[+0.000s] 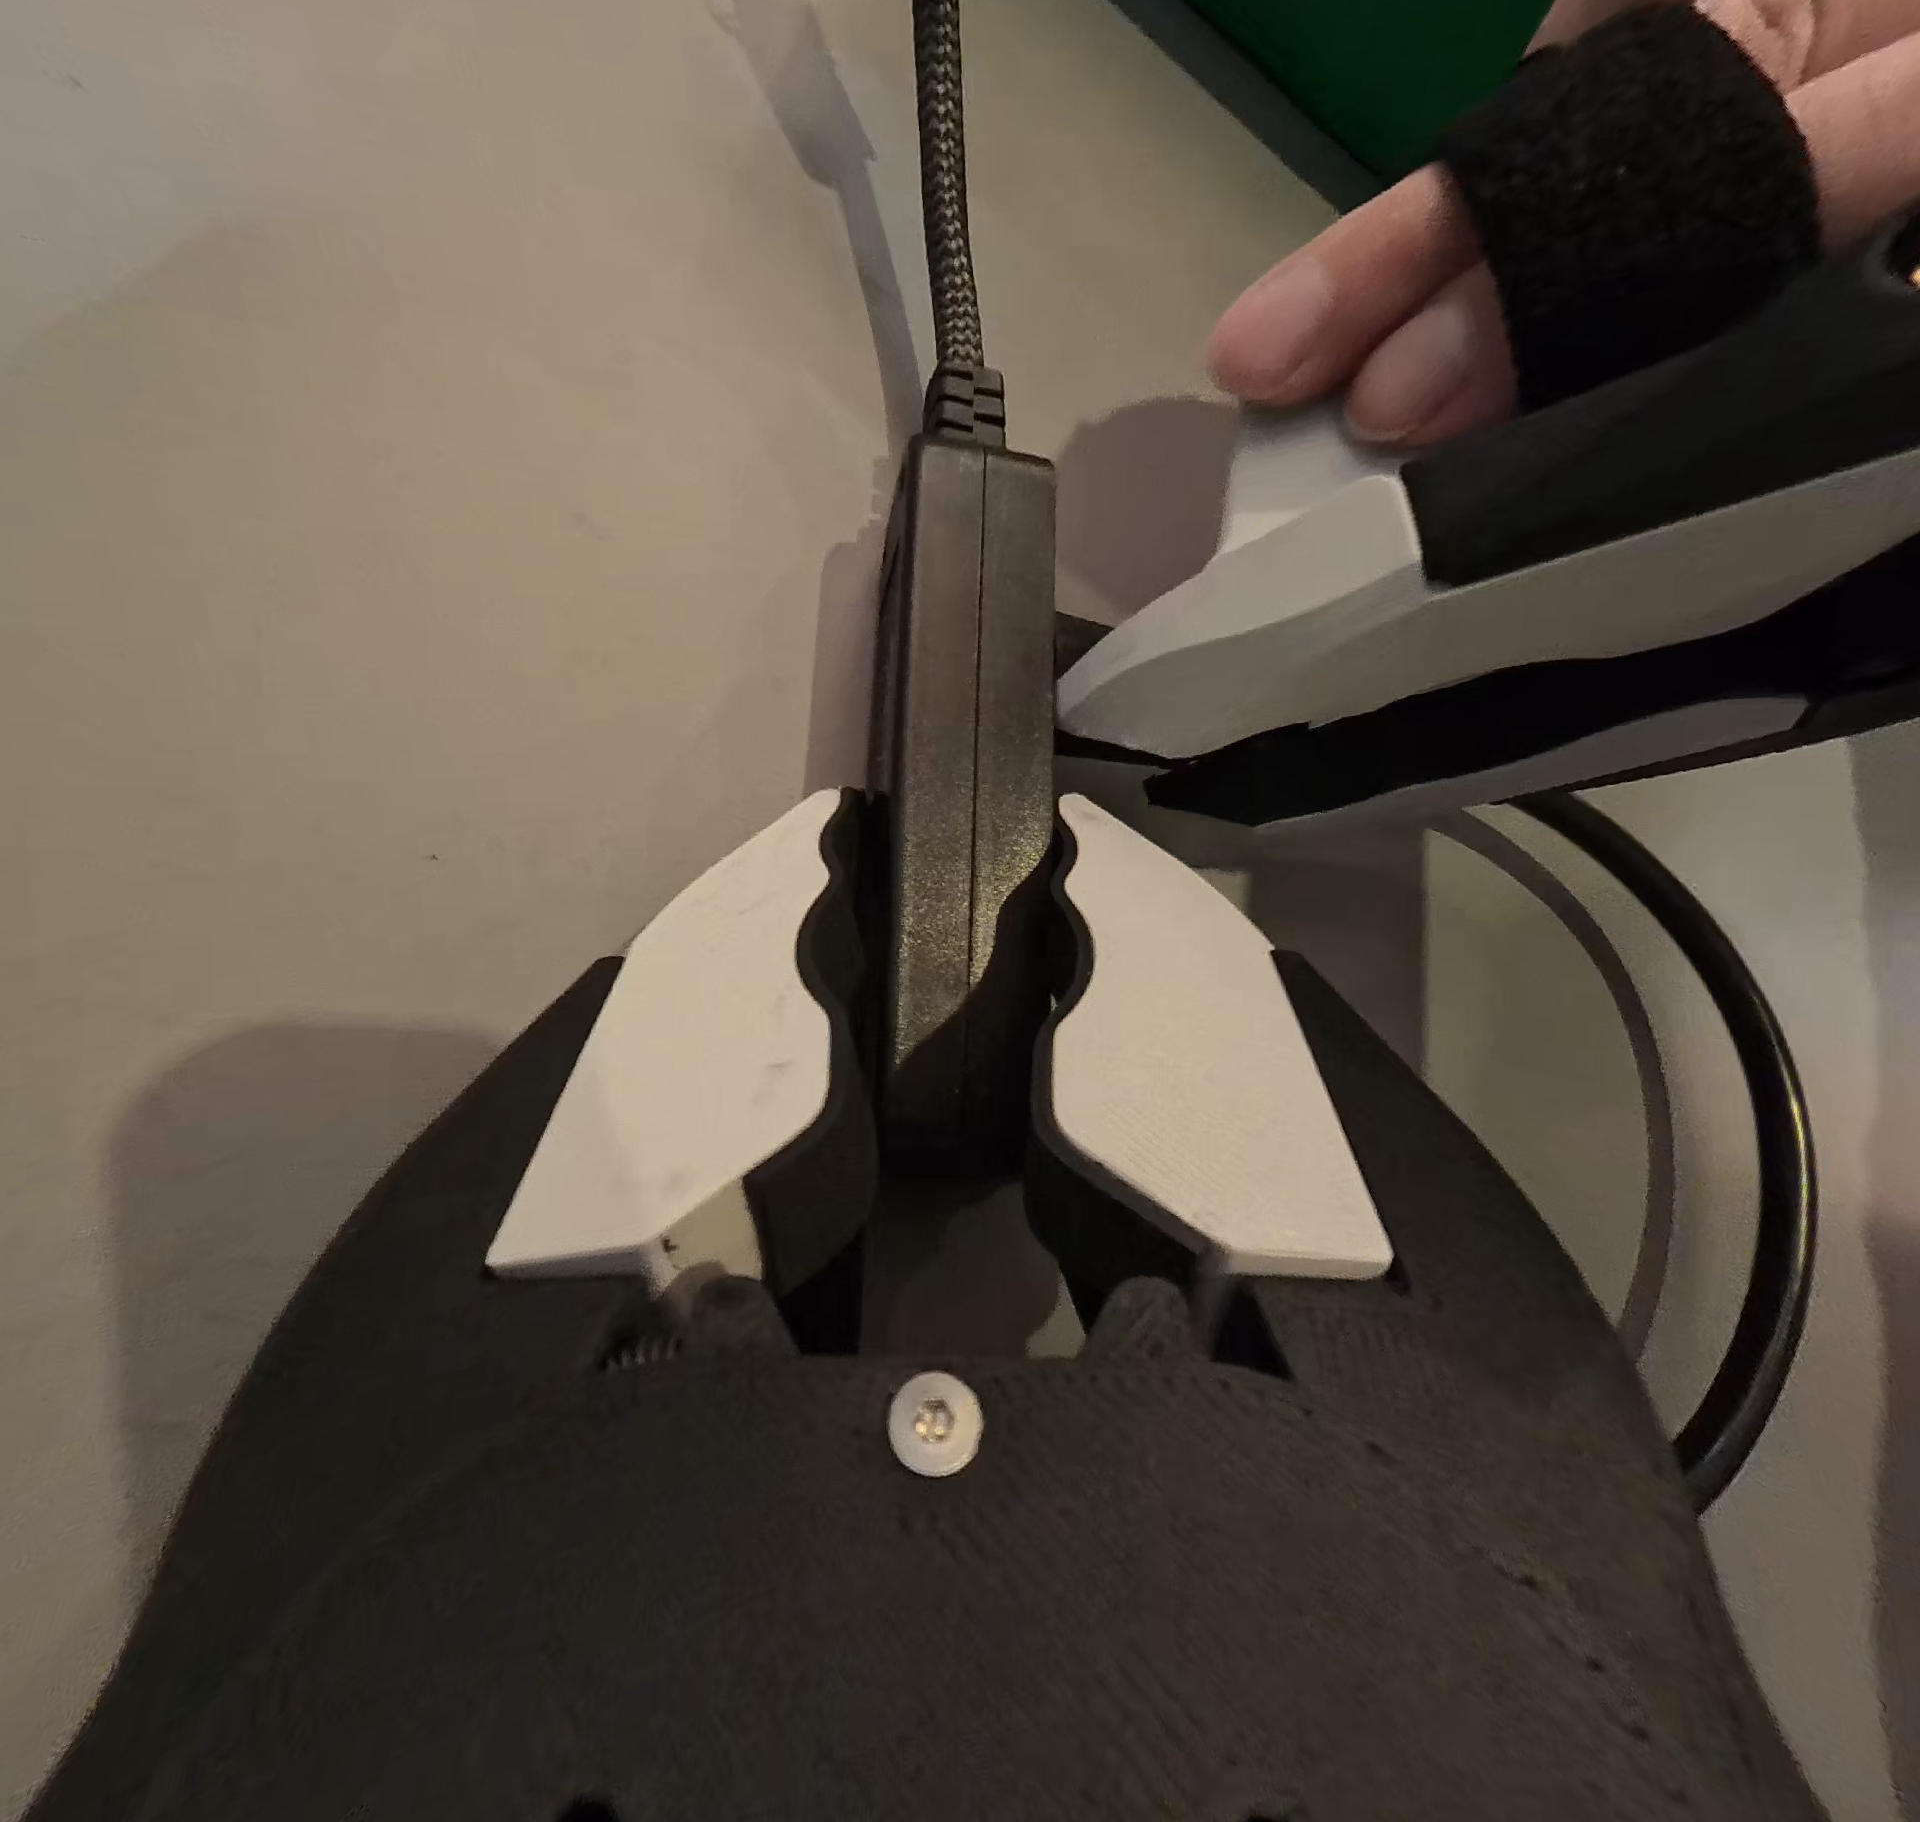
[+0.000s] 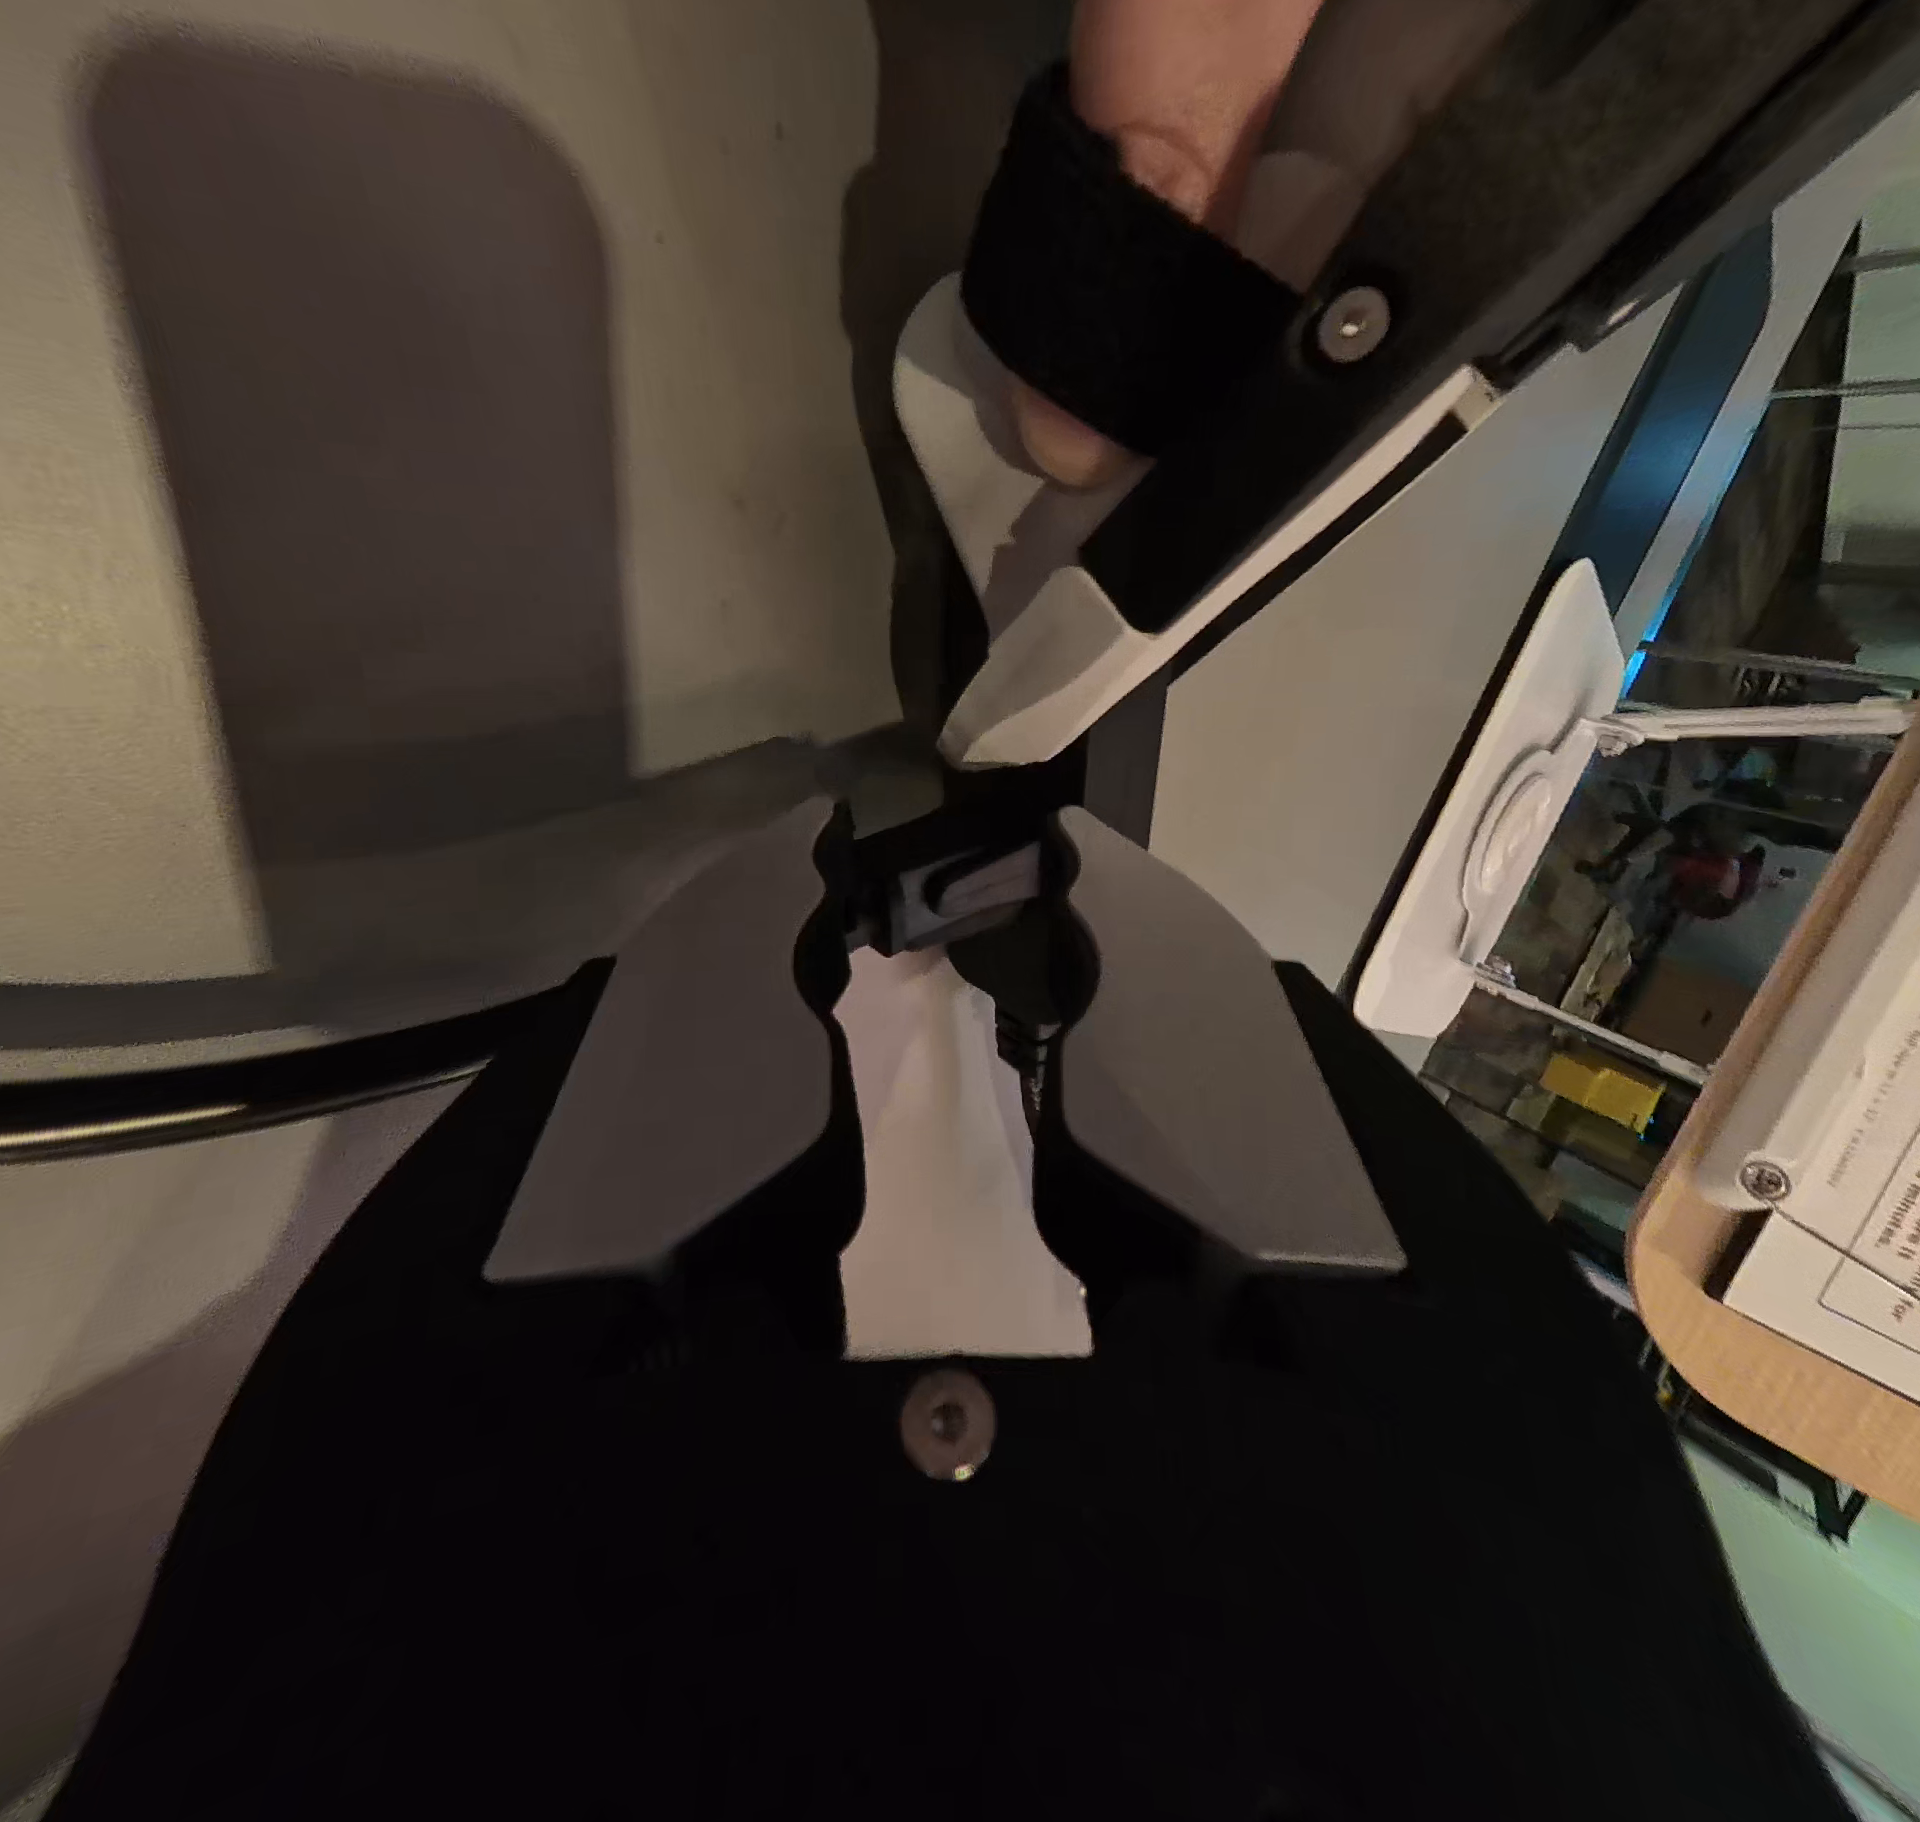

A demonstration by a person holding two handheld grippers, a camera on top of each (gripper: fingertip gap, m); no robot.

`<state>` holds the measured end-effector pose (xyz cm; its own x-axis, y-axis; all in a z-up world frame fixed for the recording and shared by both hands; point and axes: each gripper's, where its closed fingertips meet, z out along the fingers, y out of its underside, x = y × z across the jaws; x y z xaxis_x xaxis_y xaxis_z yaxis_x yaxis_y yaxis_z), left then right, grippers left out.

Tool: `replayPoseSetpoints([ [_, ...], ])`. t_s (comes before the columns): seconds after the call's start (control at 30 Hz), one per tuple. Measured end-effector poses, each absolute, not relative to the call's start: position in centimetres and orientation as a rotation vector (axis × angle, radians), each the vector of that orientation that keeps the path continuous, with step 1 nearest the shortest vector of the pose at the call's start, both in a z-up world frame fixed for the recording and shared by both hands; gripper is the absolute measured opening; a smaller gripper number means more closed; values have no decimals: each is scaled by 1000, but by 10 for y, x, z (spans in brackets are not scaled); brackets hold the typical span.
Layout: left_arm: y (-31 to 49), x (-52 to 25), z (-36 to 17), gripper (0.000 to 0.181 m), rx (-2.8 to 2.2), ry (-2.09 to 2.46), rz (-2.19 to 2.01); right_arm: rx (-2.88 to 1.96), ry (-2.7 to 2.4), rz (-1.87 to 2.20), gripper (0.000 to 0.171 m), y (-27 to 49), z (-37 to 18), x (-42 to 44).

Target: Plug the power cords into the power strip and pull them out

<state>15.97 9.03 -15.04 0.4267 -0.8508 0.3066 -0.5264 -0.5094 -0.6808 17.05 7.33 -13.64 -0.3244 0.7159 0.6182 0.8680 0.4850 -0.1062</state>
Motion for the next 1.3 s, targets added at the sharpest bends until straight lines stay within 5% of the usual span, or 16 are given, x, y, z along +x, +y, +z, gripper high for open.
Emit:
replayPoseSetpoints([
  [0.3,92,159,-152,31,-2180,1199,-763,-1420,-2204,-416,36,76,-139,175],
  [0.67,91,160,-151,31,-2095,1289,-780,-1592,-2521,-98,11,79,-133,171],
  [0.73,92,160,-151,31,-2103,1266,-793,-1776,-2405,52,5,78,-131,170],
  [0.87,91,161,-151,31,-2130,1215,-826,-2249,-1846,324,42,71,-128,182],
  [1.1,88,166,-151,30,-2184,1151,-754,-2384,-926,275,60,86,-159,198],
  [1.3,87,167,-151,27,-2198,1113,-659,-2370,-838,164,27,89,-157,192],
])
